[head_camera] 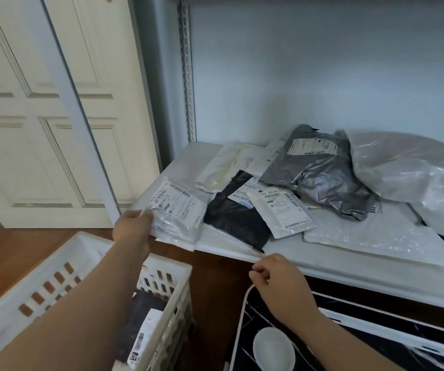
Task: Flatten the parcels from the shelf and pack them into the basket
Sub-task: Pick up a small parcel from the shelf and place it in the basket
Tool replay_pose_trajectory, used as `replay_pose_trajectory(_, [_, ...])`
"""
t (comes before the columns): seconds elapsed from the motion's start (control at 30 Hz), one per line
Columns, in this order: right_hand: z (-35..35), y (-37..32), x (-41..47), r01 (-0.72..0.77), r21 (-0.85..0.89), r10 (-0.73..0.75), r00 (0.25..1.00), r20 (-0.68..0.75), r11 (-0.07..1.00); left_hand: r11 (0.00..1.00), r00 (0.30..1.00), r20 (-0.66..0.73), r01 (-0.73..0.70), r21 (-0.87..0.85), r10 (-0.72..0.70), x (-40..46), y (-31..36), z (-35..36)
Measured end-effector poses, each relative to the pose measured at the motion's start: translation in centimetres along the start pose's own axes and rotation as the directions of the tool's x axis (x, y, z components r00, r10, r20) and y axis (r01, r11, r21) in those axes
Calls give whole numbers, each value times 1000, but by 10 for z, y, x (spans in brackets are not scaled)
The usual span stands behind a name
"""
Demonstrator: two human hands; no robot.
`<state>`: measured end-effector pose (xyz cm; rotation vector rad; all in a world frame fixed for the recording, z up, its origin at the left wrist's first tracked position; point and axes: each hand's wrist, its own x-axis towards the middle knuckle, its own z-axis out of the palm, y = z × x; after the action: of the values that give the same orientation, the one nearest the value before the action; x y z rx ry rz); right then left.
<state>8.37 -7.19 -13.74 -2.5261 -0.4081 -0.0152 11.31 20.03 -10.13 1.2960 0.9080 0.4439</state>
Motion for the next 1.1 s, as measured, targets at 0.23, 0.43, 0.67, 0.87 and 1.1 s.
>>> replay_pose_trajectory(0.23, [-54, 6, -49, -441, 804, 361, 882, 304, 399, 987, 818, 575, -110, 114, 25, -96, 0, -25])
replay_pose_trajectory(0.43, [-65, 39, -120, -564, 773, 314, 819, 480, 289, 930, 770, 631, -155, 333, -98, -171, -69, -2])
replay_pose_trajectory(0.67, [-70, 100, -177, -620, 706, 481, 761, 435, 343, 929, 738, 596, 113, 352, -315, -219, -132, 28])
replay_pose_trajectory(0.87, [-49, 126, -205, -708, 408, 583, 707, 402, 577, 746, 761, 570, -178, 642, -309, -240, -180, 41])
replay_pose_trajectory(1.1, [-14, 136, -208, -522, -56, 521, 853, -42, 851, 189, 626, 770, -776, 601, 121, -251, -218, 31])
